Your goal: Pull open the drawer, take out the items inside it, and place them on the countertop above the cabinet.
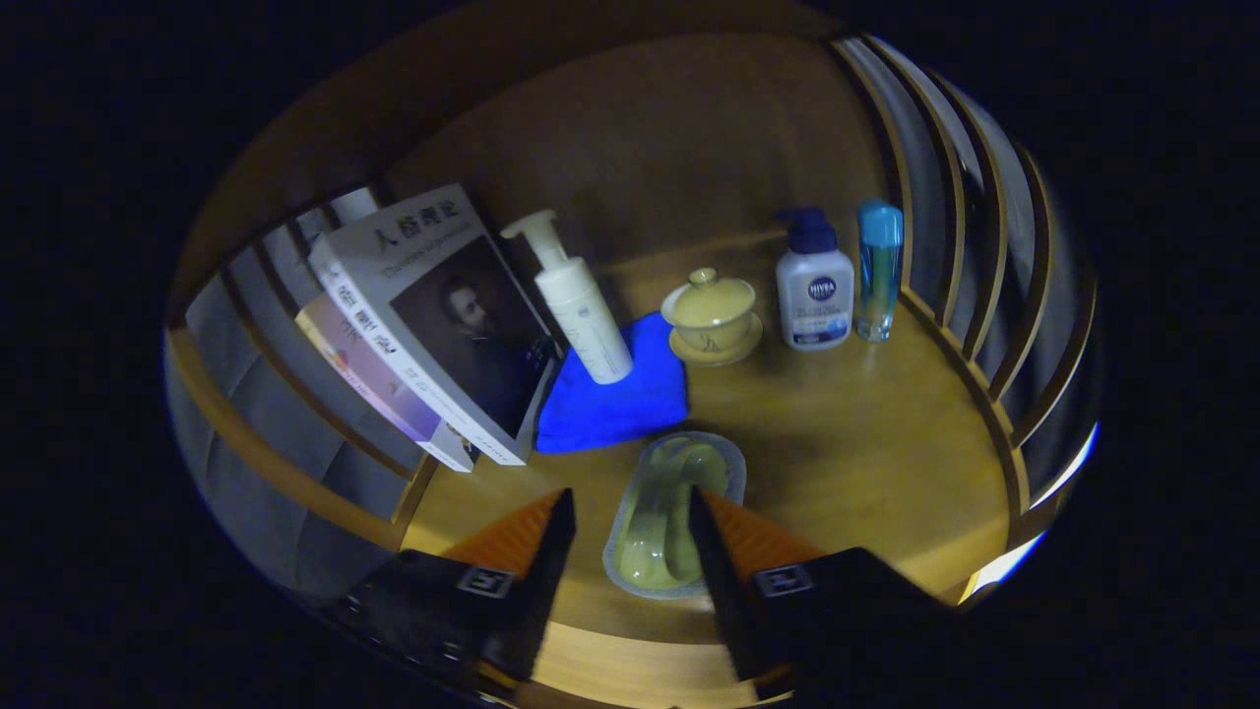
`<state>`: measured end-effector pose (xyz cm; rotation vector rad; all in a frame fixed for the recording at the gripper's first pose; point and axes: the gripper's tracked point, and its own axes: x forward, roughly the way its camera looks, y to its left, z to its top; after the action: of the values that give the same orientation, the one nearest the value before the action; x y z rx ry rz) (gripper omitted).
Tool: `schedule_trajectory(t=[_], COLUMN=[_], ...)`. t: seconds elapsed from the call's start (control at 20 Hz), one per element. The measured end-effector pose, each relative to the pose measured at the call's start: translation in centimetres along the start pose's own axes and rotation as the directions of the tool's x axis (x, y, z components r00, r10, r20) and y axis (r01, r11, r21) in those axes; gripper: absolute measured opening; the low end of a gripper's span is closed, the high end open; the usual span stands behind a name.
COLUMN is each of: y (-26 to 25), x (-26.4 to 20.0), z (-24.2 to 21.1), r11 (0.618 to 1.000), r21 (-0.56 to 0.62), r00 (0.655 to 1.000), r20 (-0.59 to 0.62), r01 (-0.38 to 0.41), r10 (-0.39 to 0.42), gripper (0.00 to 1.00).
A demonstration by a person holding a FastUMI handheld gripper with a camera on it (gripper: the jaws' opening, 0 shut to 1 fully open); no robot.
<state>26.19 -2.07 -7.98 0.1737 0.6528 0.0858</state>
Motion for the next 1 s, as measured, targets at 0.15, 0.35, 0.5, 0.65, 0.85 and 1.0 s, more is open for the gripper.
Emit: schedule_trajectory(t=[0.15,0.35,0.5,0.65,0.85,1.0], y=[1.3,3.9,5.3,6.2,6.8,6.5], x=[-3.8,-9.2,-12.8,-15.3,-17.1,-18.1], z=[0.7,0.7,-1.4,-3.9,-8.0,-11.4], r11=[0.994,0.979,0.962,0.951,0.966,0.972], r21=[-0.102,-0.191,-0.250,-0.263,-0.212,-0.185], r00=[0.989,0.943,0.892,0.848,0.839,0.833], r20=[0.147,0.334,0.451,0.529,0.545,0.553], r01=[0.042,0.070,0.112,0.164,0.144,0.146], r10=[-0.026,-0.002,0.013,0.000,-0.005,-0.020], gripper=[0.98,0.98,0.98,0.98,0.98,0.98])
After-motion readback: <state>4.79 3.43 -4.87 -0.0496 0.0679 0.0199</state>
